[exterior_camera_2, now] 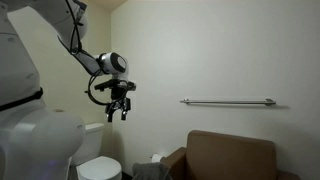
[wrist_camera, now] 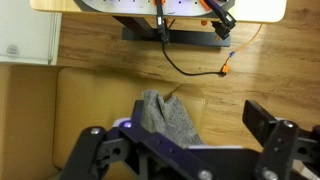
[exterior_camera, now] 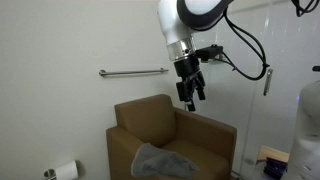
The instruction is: Use the towel to wipe the left armrest of the chair
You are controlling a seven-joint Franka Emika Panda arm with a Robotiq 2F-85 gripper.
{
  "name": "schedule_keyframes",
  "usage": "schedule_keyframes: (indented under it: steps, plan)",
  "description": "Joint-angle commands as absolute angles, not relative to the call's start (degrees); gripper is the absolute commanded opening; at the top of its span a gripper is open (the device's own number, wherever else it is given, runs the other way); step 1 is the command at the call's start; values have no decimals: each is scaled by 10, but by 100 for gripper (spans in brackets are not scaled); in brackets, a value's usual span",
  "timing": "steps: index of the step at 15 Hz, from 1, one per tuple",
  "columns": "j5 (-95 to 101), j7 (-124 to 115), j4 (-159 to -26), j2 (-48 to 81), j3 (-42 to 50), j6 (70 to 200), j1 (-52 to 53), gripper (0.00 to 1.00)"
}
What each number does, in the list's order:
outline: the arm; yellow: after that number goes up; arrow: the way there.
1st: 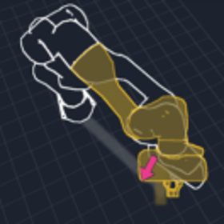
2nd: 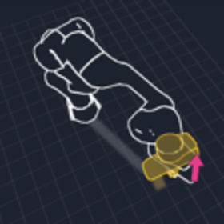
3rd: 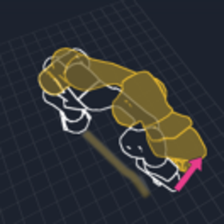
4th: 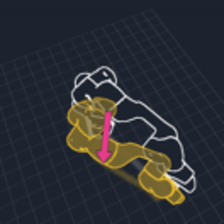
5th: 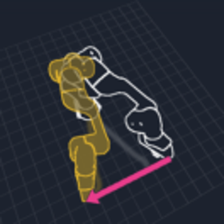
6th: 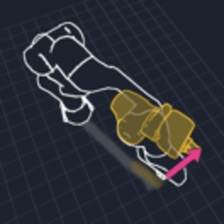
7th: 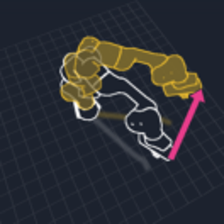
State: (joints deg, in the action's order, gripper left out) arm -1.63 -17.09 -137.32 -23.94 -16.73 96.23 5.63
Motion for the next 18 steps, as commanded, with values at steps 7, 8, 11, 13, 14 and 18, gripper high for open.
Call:
schedule_keyframes:
  steps: [7, 8, 11, 13, 14, 18]
  plan:
    - [-12, -181, -1382, -236, -156, 976, 67, 100]
    - [-10, -184, -1396, -231, -156, 1009, 65, 100]
    - [-5, -182, -1440, -199, -148, 1143, 57, 100]
    - [-5, -173, -1457, -164, -135, 1242, 51, 100]
    - [-10, -163, -1457, -139, -126, 1293, 49, 100]
    - [-10, -154, -1453, -5, -108, 1490, 55, 100]
